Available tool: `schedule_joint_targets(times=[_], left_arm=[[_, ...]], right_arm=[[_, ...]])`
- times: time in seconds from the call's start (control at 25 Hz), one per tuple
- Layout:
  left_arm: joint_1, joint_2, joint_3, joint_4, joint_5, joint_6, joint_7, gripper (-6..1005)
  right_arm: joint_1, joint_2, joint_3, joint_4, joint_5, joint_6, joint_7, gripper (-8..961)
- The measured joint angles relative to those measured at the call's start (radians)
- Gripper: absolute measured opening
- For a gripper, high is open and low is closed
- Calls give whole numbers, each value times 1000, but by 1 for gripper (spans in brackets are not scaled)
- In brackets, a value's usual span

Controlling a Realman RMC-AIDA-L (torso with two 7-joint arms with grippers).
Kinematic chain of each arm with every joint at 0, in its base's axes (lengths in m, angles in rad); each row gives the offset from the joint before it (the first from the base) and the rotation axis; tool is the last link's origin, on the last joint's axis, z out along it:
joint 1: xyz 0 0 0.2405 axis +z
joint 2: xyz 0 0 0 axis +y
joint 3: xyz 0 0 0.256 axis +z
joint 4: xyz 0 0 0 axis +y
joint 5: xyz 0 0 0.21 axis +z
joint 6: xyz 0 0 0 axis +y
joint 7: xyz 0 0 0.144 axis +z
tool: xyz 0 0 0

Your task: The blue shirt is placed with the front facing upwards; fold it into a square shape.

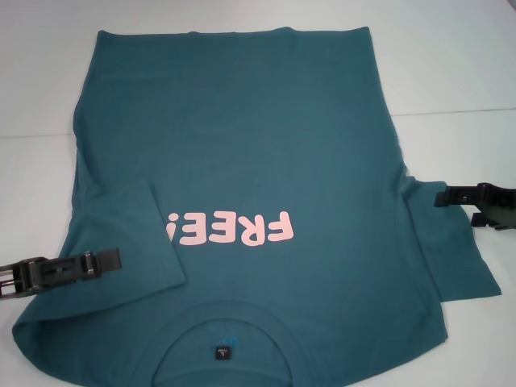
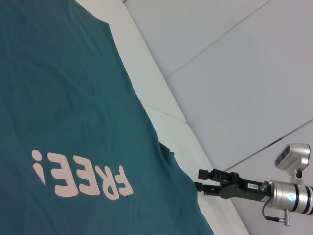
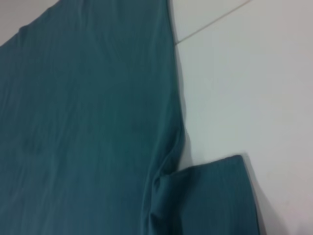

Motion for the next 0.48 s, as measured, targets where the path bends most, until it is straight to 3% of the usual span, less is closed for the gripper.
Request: schedule_joint_targets(times=[0.48], left_arm=[[5,2,0,1,-7,-1,0,948]], right_arm=[[21,9,-5,33,3,29,0,945]])
